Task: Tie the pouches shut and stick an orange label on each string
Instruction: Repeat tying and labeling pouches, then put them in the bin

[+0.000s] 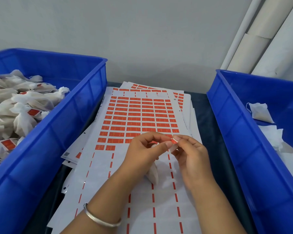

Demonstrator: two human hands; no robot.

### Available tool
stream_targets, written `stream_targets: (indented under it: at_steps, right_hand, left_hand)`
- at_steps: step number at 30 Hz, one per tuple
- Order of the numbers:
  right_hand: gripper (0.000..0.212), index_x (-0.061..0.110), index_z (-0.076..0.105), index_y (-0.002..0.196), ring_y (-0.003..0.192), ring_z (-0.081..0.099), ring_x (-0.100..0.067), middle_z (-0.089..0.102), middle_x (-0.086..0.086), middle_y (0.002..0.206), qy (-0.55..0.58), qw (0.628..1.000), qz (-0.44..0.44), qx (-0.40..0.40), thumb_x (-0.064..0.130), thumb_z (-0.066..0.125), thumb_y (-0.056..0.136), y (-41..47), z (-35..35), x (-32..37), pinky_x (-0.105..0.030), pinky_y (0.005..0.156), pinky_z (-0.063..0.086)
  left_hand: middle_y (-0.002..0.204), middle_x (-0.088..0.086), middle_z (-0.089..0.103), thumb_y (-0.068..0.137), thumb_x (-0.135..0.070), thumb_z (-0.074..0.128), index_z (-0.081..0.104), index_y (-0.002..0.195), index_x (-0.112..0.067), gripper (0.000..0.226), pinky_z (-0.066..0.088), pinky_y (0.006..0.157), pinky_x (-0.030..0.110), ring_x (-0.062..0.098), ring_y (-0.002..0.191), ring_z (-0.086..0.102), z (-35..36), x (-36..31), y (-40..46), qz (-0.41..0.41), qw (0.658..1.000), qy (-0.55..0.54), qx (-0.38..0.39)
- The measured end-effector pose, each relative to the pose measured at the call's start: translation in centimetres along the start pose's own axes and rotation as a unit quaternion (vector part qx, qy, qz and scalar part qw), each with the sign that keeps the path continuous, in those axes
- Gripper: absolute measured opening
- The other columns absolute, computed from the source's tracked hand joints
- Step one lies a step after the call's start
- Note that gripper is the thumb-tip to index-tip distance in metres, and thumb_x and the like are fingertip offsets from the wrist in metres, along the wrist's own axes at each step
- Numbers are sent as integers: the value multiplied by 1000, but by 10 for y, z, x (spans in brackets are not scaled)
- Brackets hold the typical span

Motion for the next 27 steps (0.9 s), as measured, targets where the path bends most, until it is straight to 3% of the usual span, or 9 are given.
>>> stream_targets:
  at_steps: [4, 8, 13, 20, 27]
  right_hand:
    - [18, 14, 70, 104, 96, 70, -21, 74, -1, 101, 39, 999, 21, 12, 16, 58, 92, 1, 2, -2, -33, 81, 57]
    - [24, 12, 67, 114, 99, 70, -22, 73, -4, 107, 69, 996, 43, 34, 17, 54, 94, 0, 6, -4, -37, 86, 56]
    - [25, 11, 66, 115, 99, 70, -22, 72, -5, 108, 81, 995, 48, 41, 17, 53, 95, 0, 7, -4, -36, 87, 56]
    - [23, 12, 67, 113, 96, 71, -22, 73, -6, 105, 96, 993, 56, 42, 16, 54, 94, 0, 7, -7, -30, 76, 59]
    - [23, 13, 68, 112, 95, 71, -21, 73, -5, 105, 93, 993, 60, 33, 16, 55, 94, 2, 5, -10, -27, 70, 58]
  left_hand:
    - [80, -16, 70, 69, -31, 76, 72, 69, -41, 10, 48, 71, 16, -1, 84, 64, 3, -2, 0, 26, 999, 26, 9]
    - [81, -20, 69, 71, -22, 79, 70, 69, -39, 19, 47, 61, 6, -3, 85, 63, 3, 1, 2, 32, 997, 62, 10]
    - [81, -28, 66, 71, -21, 79, 67, 69, -38, 21, 44, 61, 2, -10, 86, 59, 2, 1, 2, 34, 995, 88, 2]
    - [78, -33, 62, 70, -24, 80, 63, 68, -42, 24, 43, 64, 6, -12, 85, 56, 2, -2, 1, 60, 990, 127, -5]
    - [79, -37, 58, 69, -26, 81, 60, 71, -44, 28, 42, 63, -2, -13, 86, 54, 5, -6, 1, 94, 979, 178, 3]
Point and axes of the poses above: each hand's wrist, its own y-axis towards the middle knuckle, its own z-axis out of the palm, x = y × z, the point moved 10 cm from there along y, towards the middle knuckle
